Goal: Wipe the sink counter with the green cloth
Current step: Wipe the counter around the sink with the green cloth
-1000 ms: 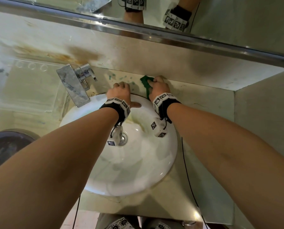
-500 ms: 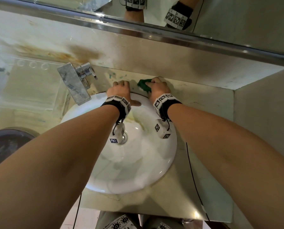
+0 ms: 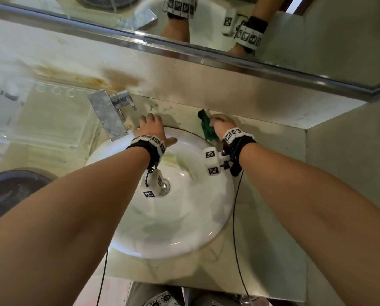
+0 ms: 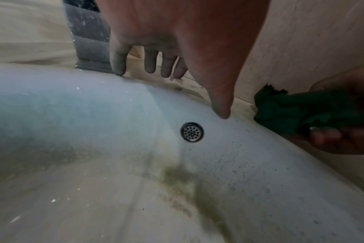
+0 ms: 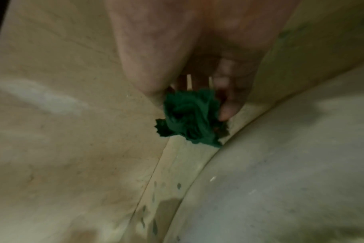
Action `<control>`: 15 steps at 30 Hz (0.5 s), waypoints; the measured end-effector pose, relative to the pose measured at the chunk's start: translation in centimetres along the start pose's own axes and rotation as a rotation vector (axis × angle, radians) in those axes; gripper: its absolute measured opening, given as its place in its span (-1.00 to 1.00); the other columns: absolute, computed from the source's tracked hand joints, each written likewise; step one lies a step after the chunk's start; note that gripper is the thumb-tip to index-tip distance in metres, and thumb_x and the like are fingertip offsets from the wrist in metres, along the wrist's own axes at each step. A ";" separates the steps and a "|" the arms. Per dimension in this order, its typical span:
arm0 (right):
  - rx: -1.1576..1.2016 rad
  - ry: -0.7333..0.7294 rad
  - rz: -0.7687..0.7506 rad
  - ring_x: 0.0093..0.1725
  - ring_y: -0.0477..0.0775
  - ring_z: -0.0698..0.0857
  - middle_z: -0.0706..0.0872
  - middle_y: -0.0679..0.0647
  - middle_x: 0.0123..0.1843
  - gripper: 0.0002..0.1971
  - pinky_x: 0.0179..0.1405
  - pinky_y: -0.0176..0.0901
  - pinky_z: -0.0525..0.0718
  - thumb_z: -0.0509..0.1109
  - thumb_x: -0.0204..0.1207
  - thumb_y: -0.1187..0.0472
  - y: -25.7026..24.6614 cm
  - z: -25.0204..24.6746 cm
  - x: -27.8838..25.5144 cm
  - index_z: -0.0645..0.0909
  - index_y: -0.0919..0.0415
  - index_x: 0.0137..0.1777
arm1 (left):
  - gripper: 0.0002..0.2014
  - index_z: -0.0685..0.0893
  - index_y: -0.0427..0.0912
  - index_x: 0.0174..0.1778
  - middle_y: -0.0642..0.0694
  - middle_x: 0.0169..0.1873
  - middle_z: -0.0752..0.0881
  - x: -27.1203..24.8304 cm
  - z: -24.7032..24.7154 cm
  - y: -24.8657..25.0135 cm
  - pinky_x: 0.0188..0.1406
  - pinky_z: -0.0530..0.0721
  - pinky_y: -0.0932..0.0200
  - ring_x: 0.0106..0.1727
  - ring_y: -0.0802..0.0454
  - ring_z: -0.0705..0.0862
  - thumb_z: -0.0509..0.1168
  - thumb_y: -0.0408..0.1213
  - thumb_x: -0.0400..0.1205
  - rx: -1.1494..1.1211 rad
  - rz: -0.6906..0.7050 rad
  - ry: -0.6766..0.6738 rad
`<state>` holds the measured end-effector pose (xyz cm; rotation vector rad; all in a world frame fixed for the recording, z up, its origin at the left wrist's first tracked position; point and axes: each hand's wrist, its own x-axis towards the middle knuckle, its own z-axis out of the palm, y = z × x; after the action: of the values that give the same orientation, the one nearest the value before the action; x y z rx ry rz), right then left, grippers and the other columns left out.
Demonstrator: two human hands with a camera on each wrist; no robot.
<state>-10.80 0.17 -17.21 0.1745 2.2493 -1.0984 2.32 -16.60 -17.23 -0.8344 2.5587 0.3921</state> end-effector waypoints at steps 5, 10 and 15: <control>-0.405 0.095 -0.063 0.34 0.21 0.59 0.62 0.11 0.32 -0.68 0.15 -0.19 0.48 0.13 0.66 0.23 0.3 -1.3 0.3 0.59 0.22 0.31 | 0.05 0.13 -0.21 0.65 -0.18 0.65 0.15 -0.6 -0.1 -1.2 0.42 0.41 -0.39 0.67 -0.27 0.04 0.32 0.41 0.42 -0.061 -0.124 -0.012; -0.575 0.278 -0.475 0.42 0.27 0.39 0.52 0.21 0.37 -0.69 0.38 -0.11 0.37 0.25 0.58 0.19 1.9 0.3 0.1 0.62 0.22 0.28 | 0.09 0.08 -0.25 0.68 -0.23 0.67 0.06 -0.7 -0.6 -2.3 0.38 0.39 -0.43 0.68 -0.27 0.03 0.30 0.43 0.44 -0.104 -0.208 -0.034; -0.894 0.145 -0.427 0.38 0.30 0.37 0.43 0.19 0.38 -0.63 0.32 0.05 0.53 0.31 0.56 0.18 3.0 1.1 0.2 0.54 0.11 0.37 | 0.09 0.12 -0.34 0.65 -0.29 0.61 0.16 -0.2 -0.5 -2.9 0.48 0.34 -0.39 0.64 -0.26 0.09 0.35 0.38 0.44 -0.128 -0.206 -0.023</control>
<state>-9.34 1.30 -19.85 -0.6316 2.7506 -0.1683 4.08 -18.99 -17.11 -1.1208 2.4172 0.5012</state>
